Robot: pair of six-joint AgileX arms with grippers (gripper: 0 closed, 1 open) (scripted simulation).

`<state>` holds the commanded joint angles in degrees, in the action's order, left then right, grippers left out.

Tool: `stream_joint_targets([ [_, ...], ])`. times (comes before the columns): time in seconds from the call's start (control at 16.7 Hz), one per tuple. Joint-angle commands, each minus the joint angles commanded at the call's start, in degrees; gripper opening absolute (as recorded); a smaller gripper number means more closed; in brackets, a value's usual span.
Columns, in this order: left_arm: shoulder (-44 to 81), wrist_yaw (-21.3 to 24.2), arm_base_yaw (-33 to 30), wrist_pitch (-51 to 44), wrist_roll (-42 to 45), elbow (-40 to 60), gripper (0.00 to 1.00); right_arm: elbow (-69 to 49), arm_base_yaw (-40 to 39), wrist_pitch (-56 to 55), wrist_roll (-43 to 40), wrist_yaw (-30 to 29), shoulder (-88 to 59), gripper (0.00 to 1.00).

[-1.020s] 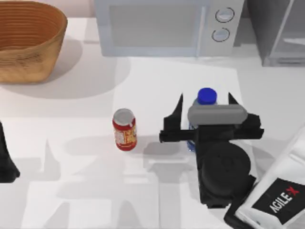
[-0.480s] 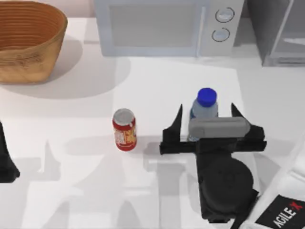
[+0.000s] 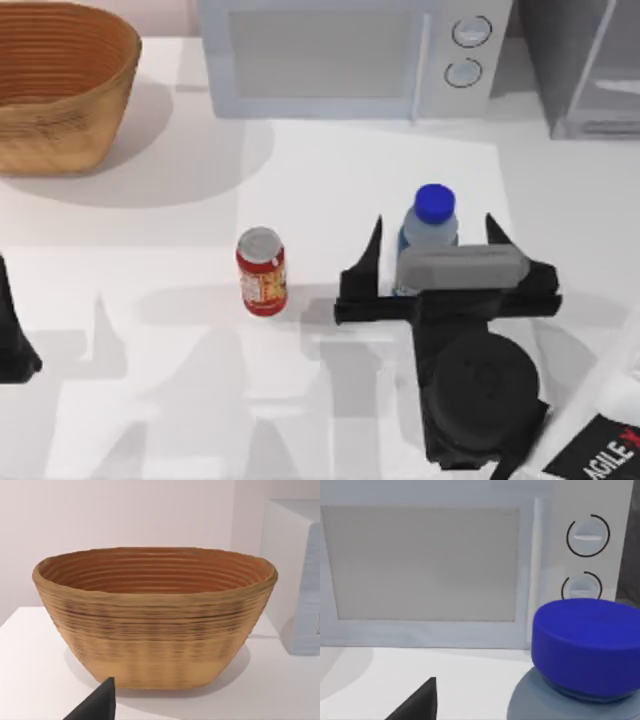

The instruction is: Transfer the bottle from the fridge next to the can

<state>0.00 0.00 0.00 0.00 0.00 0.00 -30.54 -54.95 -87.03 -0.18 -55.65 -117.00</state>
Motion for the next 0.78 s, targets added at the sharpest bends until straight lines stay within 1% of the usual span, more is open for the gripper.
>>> stream_joint_targets([
  [0.18, 0.0, 0.0, 0.0, 0.0, 0.0, 0.0, 1.0, 0.27, 2.39, 3.24, -0.23, 4.12, 7.16, 1.0],
  [0.36, 0.0, 0.0, 0.0, 0.0, 0.0, 0.0, 1.0, 1.71, 7.48, 10.31, -0.42, 10.55, 19.4, 1.0],
  [0.54, 0.0, 0.0, 0.0, 0.0, 0.0, 0.0, 1.0, 4.51, 14.53, 20.86, -0.5, 18.39, 34.95, 1.0],
  [0.78, 0.0, 0.0, 0.0, 0.0, 0.0, 0.0, 1.0, 10.14, 25.47, 38.45, -0.46, 29.67, 57.83, 1.0],
])
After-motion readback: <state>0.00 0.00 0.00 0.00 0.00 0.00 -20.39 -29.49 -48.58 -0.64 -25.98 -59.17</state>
